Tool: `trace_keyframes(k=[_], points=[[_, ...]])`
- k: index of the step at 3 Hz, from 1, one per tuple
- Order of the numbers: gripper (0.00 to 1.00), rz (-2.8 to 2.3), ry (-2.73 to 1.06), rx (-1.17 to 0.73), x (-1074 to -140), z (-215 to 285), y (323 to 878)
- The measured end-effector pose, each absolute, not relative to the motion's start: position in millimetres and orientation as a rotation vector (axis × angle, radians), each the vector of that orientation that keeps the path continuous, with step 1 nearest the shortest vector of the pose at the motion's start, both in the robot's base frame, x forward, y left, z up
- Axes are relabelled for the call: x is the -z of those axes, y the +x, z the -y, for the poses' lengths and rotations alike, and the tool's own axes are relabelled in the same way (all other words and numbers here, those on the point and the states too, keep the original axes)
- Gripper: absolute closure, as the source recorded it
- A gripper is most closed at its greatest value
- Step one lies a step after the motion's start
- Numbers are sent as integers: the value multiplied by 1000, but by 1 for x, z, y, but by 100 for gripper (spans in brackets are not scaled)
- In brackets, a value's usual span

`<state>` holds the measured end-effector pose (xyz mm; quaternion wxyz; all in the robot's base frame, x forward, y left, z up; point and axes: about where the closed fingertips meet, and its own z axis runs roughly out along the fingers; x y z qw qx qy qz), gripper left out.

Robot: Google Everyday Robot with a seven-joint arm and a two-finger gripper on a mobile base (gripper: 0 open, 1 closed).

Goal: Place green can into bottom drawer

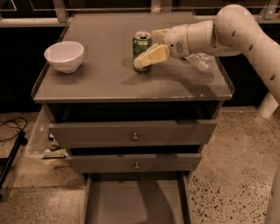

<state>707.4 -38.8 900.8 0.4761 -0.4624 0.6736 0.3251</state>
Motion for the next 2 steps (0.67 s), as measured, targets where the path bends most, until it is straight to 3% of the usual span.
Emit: trace_keyframes(k=[2], points=[[43, -1648, -1127, -798, -901, 38, 708]])
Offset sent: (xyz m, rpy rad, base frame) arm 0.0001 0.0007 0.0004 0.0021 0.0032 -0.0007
